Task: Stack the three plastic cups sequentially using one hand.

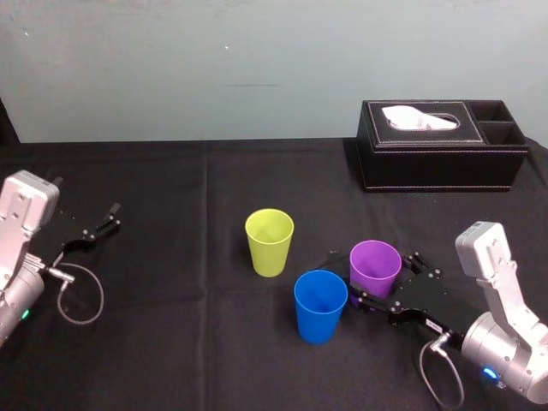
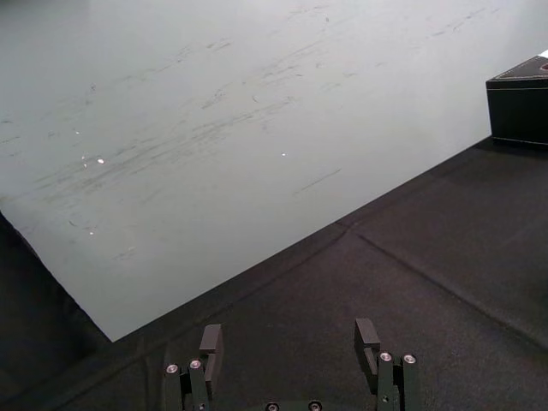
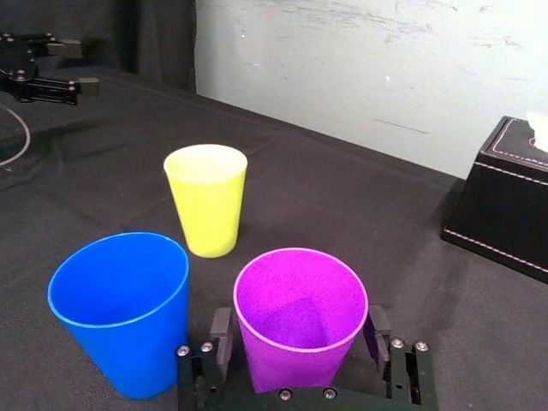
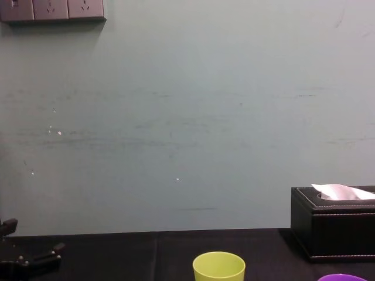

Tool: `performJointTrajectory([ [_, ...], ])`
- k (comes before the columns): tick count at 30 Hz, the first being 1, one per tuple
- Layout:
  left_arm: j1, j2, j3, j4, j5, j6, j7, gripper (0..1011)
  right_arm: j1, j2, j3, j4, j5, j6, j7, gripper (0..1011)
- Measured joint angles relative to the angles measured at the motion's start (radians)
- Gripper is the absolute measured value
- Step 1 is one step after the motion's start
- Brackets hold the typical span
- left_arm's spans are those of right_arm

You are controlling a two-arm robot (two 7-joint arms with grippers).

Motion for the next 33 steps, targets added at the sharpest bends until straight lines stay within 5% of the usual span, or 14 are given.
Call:
performJointTrajectory([
  [10, 0.0, 0.0, 0.0, 0.0, 0.0, 0.0, 0.0, 1010, -0.002, 0.002, 0.001, -0.003, 0.006, 0.002, 0.002, 773],
  [33, 0.0, 0.0, 0.0, 0.0, 0.0, 0.0, 0.0, 1010, -0.005, 0.003, 0.003, -0.007, 0.007, 0.004, 0.004, 734],
])
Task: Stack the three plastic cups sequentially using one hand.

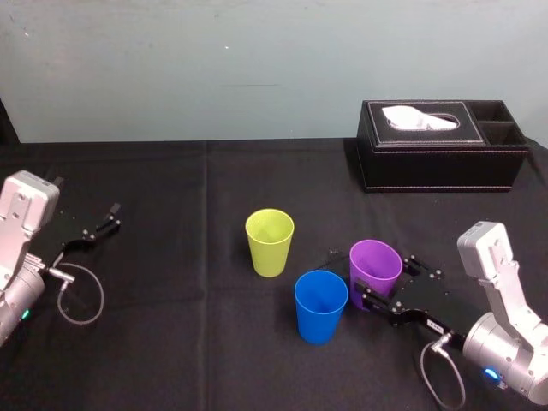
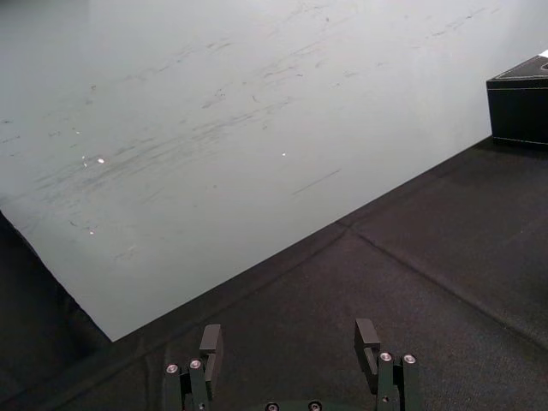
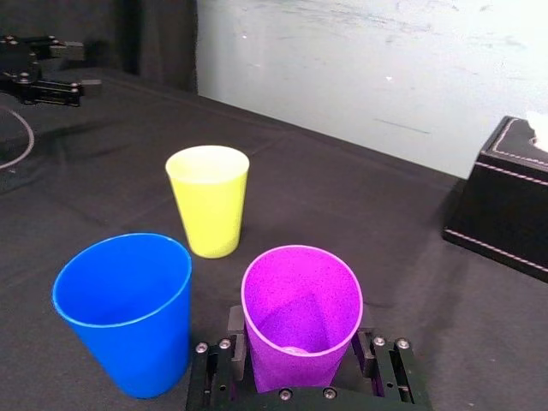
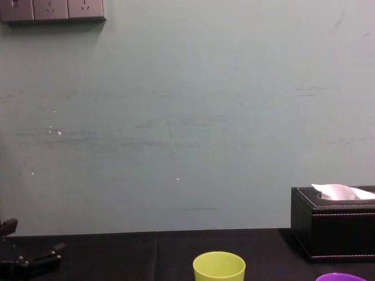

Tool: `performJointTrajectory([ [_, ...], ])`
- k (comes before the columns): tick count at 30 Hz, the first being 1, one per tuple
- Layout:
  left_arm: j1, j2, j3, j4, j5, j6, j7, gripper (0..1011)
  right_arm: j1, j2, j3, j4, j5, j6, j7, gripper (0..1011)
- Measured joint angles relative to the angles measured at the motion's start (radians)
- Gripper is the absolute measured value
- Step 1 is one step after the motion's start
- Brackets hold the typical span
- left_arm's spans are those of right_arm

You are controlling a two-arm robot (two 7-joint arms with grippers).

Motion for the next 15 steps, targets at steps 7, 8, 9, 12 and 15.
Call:
performJointTrajectory([
  [7, 0.0, 0.0, 0.0, 0.0, 0.0, 0.0, 0.0, 1010, -0.03, 0.003, 0.033, -0.069, -0.025, 0.038, -0.042, 734],
  [8, 0.0, 0.0, 0.0, 0.0, 0.0, 0.0, 0.0, 1010, -0.033, 0.005, 0.038, -0.08, -0.026, 0.044, -0.043, 734],
  [9, 0.0, 0.0, 0.0, 0.0, 0.0, 0.0, 0.0, 1010, -0.038, 0.01, 0.046, -0.101, -0.029, 0.057, -0.046, 734],
  [12, 0.0, 0.0, 0.0, 0.0, 0.0, 0.0, 0.0, 1010, -0.043, 0.016, 0.056, -0.126, -0.029, 0.072, -0.046, 734],
  [15, 0.0, 0.0, 0.0, 0.0, 0.0, 0.0, 0.0, 1010, -0.041, 0.027, 0.074, -0.167, -0.027, 0.095, -0.039, 734],
])
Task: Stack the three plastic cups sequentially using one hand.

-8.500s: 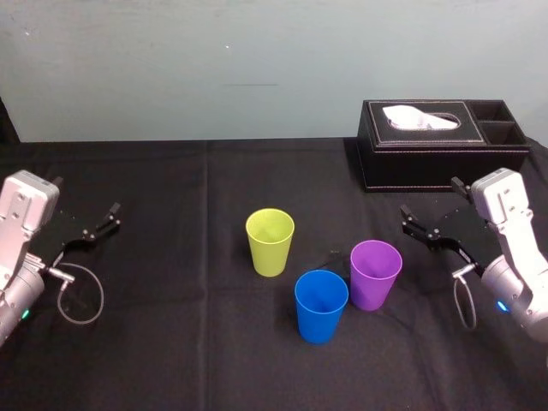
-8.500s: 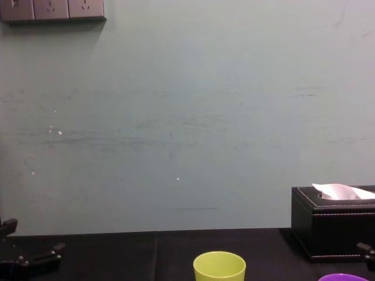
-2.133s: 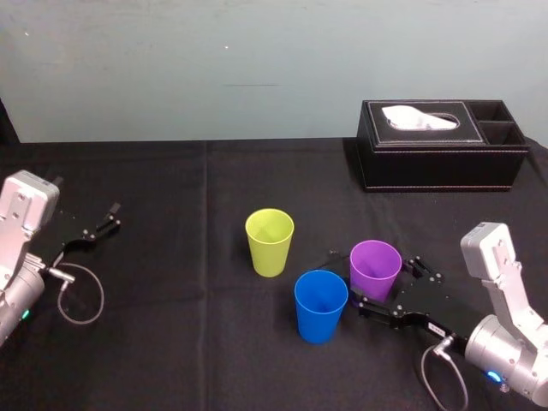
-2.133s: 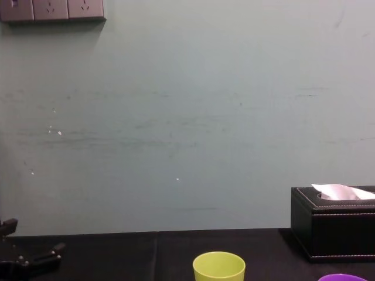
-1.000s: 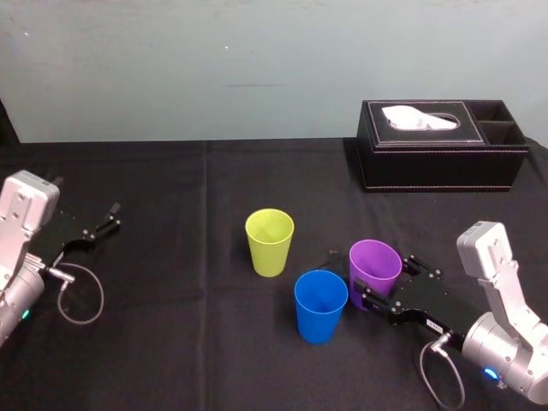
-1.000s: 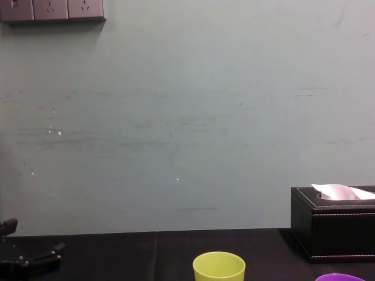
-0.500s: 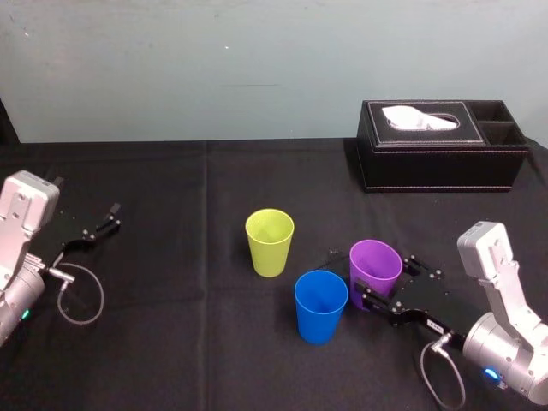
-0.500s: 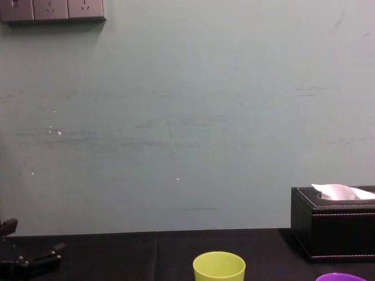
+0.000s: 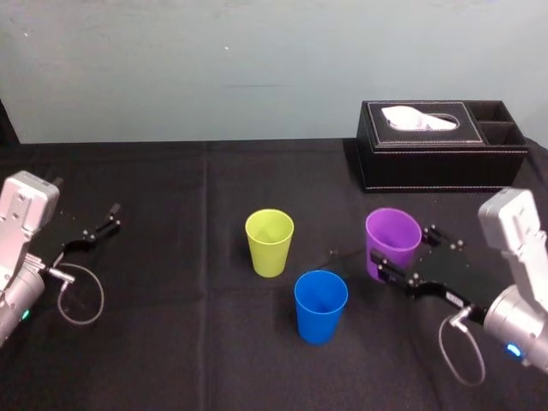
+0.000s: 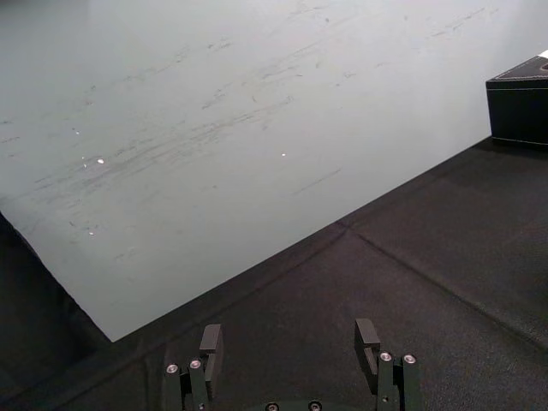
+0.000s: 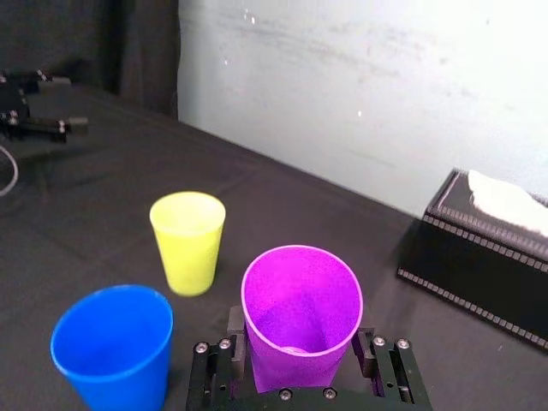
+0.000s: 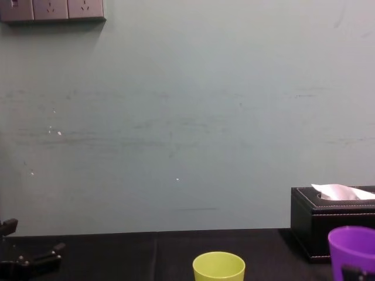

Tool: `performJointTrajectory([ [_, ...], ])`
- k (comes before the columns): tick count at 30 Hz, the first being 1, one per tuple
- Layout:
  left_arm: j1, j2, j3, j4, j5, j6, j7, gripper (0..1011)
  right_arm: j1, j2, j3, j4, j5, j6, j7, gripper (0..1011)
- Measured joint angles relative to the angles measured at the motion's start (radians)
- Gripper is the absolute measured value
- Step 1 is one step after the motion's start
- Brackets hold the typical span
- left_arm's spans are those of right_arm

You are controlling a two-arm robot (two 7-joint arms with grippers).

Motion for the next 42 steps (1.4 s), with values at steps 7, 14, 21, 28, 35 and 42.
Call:
performJointTrajectory([
  [7, 0.0, 0.0, 0.0, 0.0, 0.0, 0.0, 0.0, 1010, 0.049, 0.004, 0.01, -0.041, 0.012, 0.039, 0.015, 734],
  [14, 0.0, 0.0, 0.0, 0.0, 0.0, 0.0, 0.0, 1010, 0.136, -0.013, -0.023, -0.034, 0.013, 0.059, 0.029, 734],
  [21, 0.0, 0.0, 0.0, 0.0, 0.0, 0.0, 0.0, 1010, 0.224, -0.044, -0.079, 0.017, 0.001, 0.074, 0.038, 734],
  [28, 0.0, 0.0, 0.0, 0.0, 0.0, 0.0, 0.0, 1010, 0.281, -0.072, -0.136, 0.055, -0.023, 0.077, 0.044, 734],
  [35, 0.0, 0.0, 0.0, 0.0, 0.0, 0.0, 0.0, 1010, 0.314, -0.095, -0.176, 0.08, -0.045, 0.078, 0.045, 734],
  [42, 0.0, 0.0, 0.0, 0.0, 0.0, 0.0, 0.0, 1010, 0.337, -0.116, -0.213, 0.104, -0.064, 0.084, 0.051, 734],
])
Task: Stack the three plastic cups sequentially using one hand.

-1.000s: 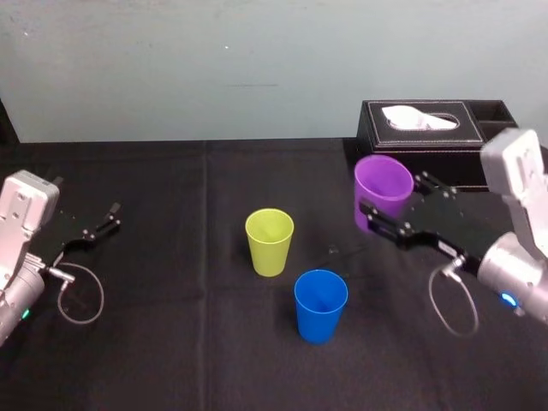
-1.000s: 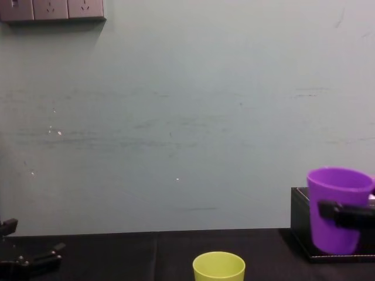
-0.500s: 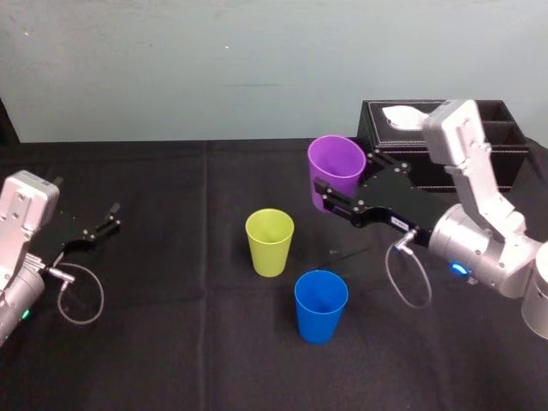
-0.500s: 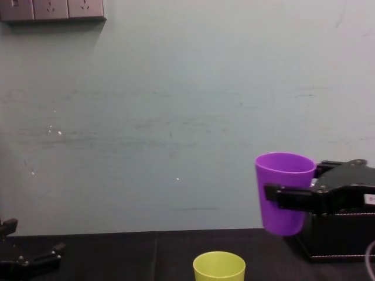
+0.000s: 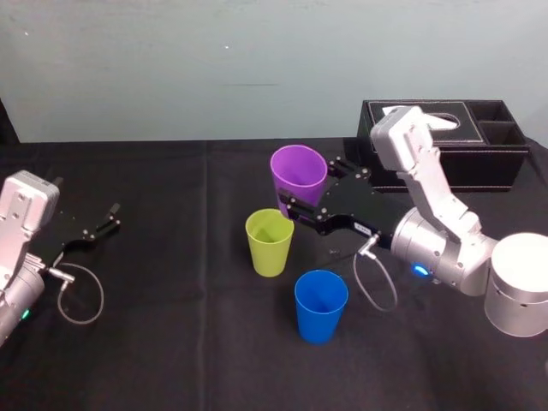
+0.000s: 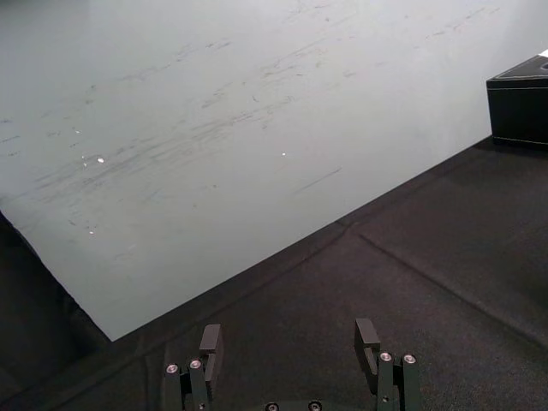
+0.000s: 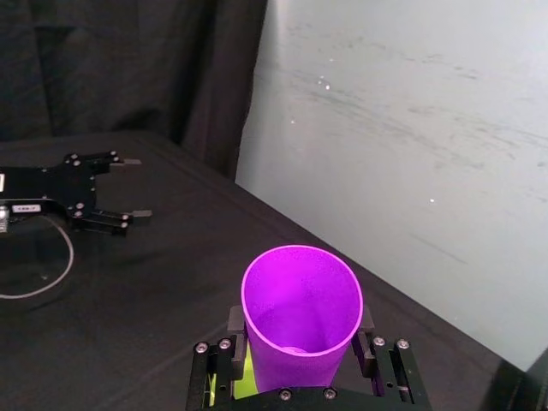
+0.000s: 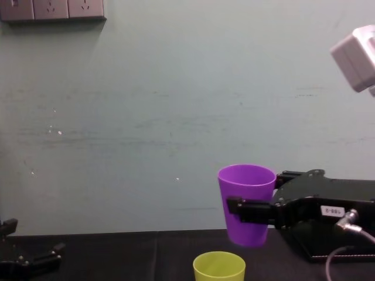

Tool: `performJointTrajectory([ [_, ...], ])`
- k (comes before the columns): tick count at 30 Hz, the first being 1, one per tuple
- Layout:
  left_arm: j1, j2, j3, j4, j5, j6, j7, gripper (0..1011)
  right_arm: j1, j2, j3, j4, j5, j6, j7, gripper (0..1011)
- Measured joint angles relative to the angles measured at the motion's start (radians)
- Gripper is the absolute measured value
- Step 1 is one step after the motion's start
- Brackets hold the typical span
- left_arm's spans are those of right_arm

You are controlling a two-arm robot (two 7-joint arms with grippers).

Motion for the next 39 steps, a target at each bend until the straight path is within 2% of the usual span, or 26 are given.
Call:
performJointTrajectory([
  [11, 0.0, 0.0, 0.0, 0.0, 0.0, 0.0, 0.0, 1010, 0.011, -0.018, -0.029, 0.019, -0.01, -0.001, 0.011, 734],
  [28, 0.0, 0.0, 0.0, 0.0, 0.0, 0.0, 0.0, 1010, 0.032, -0.04, -0.041, 0.061, 0.015, -0.003, 0.024, 734],
  [39, 0.0, 0.0, 0.0, 0.0, 0.0, 0.0, 0.0, 1010, 0.039, -0.042, -0.049, 0.075, 0.021, -0.005, 0.024, 734],
])
